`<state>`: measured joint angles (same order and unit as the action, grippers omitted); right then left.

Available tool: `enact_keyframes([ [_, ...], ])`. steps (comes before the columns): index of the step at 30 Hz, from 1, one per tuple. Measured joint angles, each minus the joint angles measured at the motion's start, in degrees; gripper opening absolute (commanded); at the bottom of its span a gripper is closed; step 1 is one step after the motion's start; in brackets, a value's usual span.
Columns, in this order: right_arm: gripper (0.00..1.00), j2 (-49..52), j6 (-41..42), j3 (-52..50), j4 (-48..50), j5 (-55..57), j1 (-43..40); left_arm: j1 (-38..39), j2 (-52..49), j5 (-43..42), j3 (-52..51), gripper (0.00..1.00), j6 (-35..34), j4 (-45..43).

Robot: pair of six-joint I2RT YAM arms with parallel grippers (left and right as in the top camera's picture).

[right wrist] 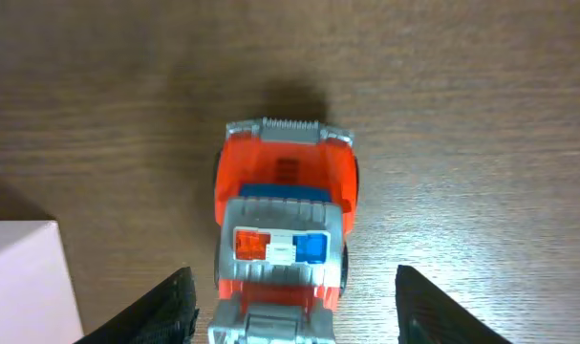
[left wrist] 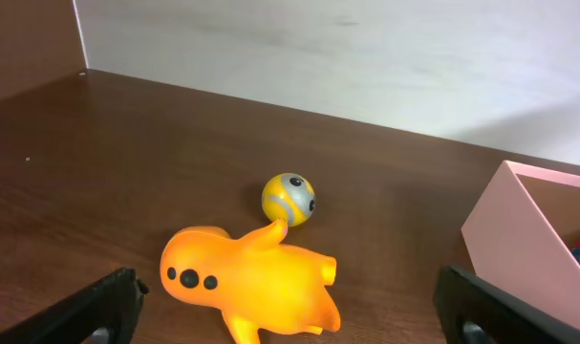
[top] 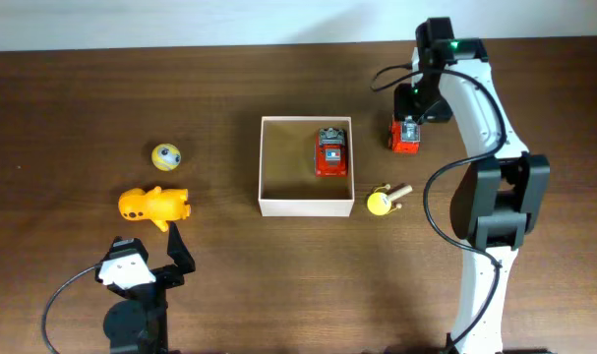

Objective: Pack container
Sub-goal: 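Lower and close the right gripper on the second fire truck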

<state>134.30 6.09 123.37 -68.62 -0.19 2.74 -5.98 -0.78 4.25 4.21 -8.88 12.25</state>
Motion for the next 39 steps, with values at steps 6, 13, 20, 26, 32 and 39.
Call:
enact_keyframes([
  [6,0.62,0.0,-0.09,-2.45,1.18,-0.22,0.02,0.0,0.0,0.0,0.0,0.99,0.0,0.0],
  [13,0.61,0.0,-0.07,-4.57,3.13,-1.31,0.02,0.02,0.0,-0.02,0.0,0.99,0.0,0.0],
  [20,0.55,0.0,-0.11,-5.33,3.87,-1.46,0.02,0.02,0.0,-0.02,0.0,0.99,0.0,0.0],
  [26,0.5,0.0,-0.07,-5.33,4.26,-1.7,0.02,0.0,0.0,-0.02,0.0,0.99,0.0,0.0],
  [32,0.59,0.0,0.07,-5.57,4.68,-2.14,0.02,0.0,0.0,-0.02,0.0,0.99,0.0,0.0],
  [39,0.58,0.0,0.0,-7.76,5.09,-2.54,0.02,0.0,0.0,0.0,0.0,0.99,0.0,0.0],
])
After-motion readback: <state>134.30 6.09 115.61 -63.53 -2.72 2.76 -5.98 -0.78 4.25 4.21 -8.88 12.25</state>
